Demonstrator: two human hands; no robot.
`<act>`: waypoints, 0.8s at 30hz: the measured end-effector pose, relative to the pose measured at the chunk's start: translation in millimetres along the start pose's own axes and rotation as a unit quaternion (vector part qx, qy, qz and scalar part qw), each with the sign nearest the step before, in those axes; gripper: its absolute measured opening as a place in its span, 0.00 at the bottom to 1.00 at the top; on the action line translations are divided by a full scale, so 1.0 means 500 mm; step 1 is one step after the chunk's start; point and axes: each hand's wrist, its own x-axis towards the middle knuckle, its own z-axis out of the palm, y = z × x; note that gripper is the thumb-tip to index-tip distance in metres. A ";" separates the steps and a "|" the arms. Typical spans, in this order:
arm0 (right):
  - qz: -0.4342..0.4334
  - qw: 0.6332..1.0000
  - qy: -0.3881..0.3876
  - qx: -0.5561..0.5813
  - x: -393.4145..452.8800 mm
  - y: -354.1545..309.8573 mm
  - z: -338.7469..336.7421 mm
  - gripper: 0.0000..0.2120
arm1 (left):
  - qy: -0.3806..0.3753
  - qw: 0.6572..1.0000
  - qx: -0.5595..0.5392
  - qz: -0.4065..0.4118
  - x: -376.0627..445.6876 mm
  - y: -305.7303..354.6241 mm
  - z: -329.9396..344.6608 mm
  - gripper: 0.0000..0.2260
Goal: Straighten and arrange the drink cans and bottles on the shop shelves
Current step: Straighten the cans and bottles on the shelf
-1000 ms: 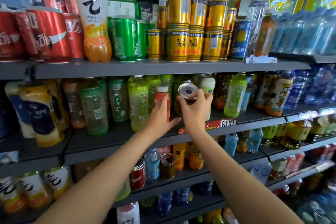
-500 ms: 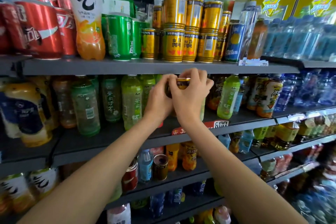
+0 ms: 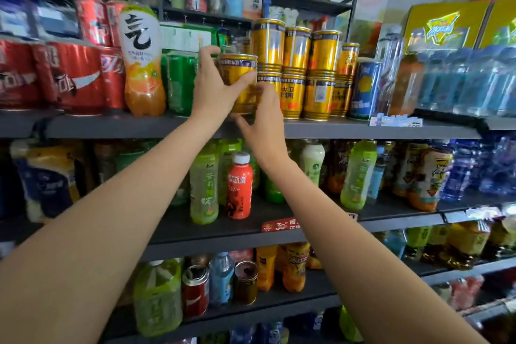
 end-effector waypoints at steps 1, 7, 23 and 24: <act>0.003 1.000 -0.008 -0.003 0.004 0.002 0.006 0.27 | -0.004 1.000 0.018 -0.006 0.003 -0.003 0.004 0.27; 0.001 0.998 -0.006 -0.062 0.001 0.026 0.032 0.20 | -0.092 0.986 0.137 -0.030 0.006 -0.018 0.006 0.32; 0.001 0.988 0.073 -0.134 0.010 0.059 0.058 0.13 | -0.048 0.953 0.300 -0.002 -0.011 -0.034 0.023 0.24; 0.020 0.987 0.099 -0.122 0.016 0.060 0.049 0.13 | -0.051 0.952 0.302 -0.003 -0.009 -0.034 0.023 0.24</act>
